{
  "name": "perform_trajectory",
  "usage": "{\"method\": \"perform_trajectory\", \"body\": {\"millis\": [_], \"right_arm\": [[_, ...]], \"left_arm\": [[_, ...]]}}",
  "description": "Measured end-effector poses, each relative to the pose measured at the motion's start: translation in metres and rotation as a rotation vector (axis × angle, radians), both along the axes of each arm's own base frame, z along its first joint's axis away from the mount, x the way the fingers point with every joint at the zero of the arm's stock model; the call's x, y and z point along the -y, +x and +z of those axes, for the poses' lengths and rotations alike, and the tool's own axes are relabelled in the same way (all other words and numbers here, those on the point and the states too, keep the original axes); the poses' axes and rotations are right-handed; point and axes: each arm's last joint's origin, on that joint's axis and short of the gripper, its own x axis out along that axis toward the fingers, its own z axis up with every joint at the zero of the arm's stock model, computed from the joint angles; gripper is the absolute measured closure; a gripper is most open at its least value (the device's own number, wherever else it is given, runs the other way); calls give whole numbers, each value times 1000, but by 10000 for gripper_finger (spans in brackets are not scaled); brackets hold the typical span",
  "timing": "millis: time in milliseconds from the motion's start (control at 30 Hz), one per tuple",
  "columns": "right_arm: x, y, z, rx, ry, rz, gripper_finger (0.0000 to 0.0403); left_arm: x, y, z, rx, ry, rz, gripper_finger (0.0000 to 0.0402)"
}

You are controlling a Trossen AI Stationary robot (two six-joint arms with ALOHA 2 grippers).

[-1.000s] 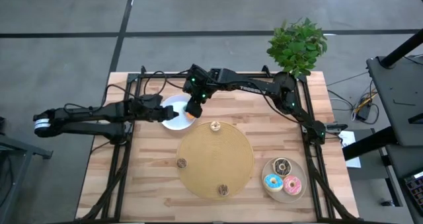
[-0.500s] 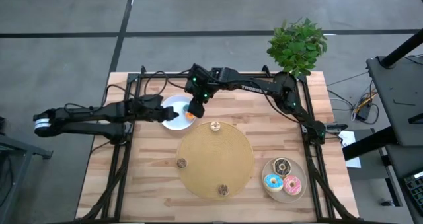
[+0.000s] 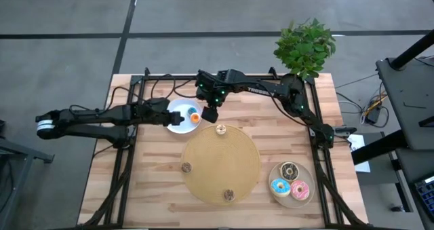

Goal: Pick & Place donuts
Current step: Put the small brown donut into the white plate

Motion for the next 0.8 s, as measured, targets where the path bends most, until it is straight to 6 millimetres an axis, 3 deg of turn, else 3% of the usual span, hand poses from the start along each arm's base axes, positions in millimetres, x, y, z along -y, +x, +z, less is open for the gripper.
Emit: {"method": "perform_trajectory", "body": {"millis": [600,800], "right_arm": [[-2,1,0,-3,19,-45,177],[-5,1,0,-12,34,-66,177]], "left_arm": [[-3,11,-12,-80,52,-56,308],[-3,19,-6,-11,169,-194,307]]}}
